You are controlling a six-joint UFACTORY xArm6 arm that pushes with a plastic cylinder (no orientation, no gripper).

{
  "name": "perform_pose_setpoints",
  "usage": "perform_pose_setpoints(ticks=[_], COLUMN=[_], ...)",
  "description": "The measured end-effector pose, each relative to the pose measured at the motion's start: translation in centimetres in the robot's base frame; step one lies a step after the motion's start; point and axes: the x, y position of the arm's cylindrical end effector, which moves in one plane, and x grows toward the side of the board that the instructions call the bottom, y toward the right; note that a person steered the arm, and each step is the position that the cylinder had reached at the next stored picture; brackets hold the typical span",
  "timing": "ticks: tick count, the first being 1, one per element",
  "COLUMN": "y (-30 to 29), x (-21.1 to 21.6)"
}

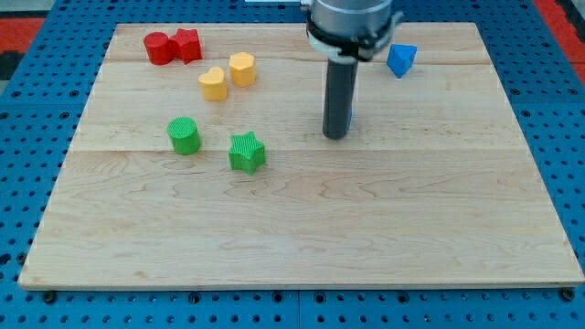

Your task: Push the blue cube into the blue triangle

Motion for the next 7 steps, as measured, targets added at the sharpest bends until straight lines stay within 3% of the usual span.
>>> perform_pose_setpoints(ticks=[2,4,5,7], y=[3.8,0.0,2.6,5.3], x=[-7.3,-9.8,-11.5,-10.4])
